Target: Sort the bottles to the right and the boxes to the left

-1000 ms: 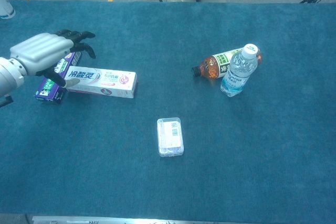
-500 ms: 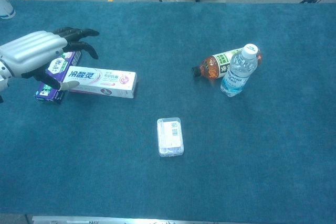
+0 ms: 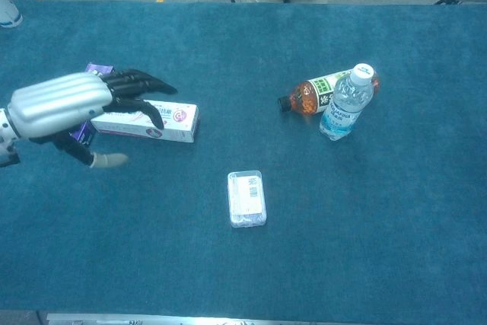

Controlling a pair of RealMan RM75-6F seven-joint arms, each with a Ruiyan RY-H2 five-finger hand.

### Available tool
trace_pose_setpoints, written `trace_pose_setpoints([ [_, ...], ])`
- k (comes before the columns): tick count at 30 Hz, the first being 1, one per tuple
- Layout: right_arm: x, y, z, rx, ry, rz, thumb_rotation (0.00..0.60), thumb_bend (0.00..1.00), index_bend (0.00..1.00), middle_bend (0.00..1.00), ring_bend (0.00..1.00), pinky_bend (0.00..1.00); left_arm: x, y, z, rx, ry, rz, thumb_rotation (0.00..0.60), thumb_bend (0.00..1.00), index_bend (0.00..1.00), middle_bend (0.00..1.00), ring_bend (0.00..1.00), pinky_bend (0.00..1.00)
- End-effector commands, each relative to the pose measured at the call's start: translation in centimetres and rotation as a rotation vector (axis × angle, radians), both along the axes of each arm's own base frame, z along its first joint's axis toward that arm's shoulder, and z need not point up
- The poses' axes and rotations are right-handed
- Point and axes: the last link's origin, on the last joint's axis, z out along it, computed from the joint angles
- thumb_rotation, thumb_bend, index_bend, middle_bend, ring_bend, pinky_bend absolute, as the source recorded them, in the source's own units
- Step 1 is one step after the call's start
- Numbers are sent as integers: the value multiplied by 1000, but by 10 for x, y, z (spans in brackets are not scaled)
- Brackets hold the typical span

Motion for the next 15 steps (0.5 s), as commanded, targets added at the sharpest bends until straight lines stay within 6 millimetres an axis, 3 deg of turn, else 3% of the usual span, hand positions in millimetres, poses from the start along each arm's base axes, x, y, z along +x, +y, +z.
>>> trace_pose_setpoints([
  [1,0,-1,-1,3,3,-5,600,33,103,301,189,411,5,-4,-8,-42,-6,-63,600,286,290,72,0,12],
  [13,-4,-5,-3,7,9,-25,600,33,103,301,189,411,37,-19,-37,-134,9,-209,600,285,261,61,0,12],
  [15,-5,-5,-2,5,7,-29,600,33,103,301,189,411,41,-21,-42,-138,29,-231,572,285,259,57,0,12],
])
